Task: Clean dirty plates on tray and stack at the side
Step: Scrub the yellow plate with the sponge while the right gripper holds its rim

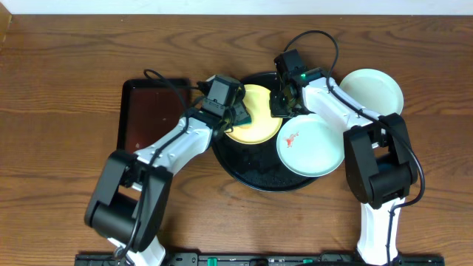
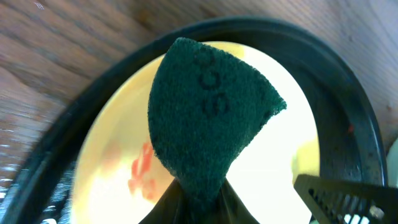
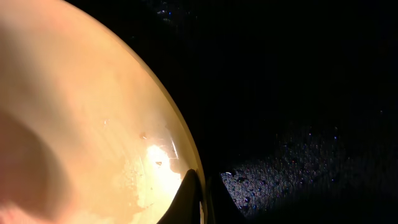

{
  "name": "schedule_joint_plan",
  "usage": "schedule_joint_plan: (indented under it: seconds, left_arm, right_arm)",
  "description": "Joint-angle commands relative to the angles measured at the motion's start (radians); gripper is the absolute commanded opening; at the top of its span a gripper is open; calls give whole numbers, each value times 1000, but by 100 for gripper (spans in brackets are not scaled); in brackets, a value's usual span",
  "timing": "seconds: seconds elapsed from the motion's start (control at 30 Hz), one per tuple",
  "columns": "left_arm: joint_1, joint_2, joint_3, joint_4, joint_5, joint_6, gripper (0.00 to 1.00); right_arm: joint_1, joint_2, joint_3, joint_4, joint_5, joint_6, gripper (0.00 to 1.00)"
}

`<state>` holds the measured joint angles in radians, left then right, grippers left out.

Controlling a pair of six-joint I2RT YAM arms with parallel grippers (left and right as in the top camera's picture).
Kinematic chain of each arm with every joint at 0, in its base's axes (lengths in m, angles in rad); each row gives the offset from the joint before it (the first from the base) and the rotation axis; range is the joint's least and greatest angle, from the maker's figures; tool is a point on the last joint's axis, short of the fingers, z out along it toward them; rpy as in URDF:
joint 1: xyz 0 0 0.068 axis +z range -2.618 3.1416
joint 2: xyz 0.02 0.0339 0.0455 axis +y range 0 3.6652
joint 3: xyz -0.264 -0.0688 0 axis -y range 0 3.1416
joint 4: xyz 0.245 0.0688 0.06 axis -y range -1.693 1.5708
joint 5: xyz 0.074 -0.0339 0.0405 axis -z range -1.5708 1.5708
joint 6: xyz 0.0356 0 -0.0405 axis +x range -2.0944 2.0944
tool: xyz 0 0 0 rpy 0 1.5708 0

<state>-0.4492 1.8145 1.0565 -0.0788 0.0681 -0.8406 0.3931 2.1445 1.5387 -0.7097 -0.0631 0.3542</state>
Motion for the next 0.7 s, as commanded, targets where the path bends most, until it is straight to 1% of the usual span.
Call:
schedule_joint_plan:
  seconds: [0.0,0.2,0.4,0.47,0.5,0.67]
  left_arm:
    - [-12,45,-5,65,-20,-52,8]
    - [-24,103,-5,153,36,-56,8]
    - [-24,132,-6,134,21,-61,8]
    - [-23,132,-6,115,-30,-32,8]
    - [-23,132,-5,94,-80,-9,8]
    - [-17,130,-5,-33,-302,2,8]
  right_arm:
    - [-8,18,-17,-12,104,13,1]
    - [-8,18,-17,-12,104,13,1]
    - [-8,18,-17,-14,104,12,1]
    - [-8,18,-17,-14,104,12,1]
    - [-8,18,-17,-14,104,12,1]
    - [-8,18,-17,-21,104,12,1]
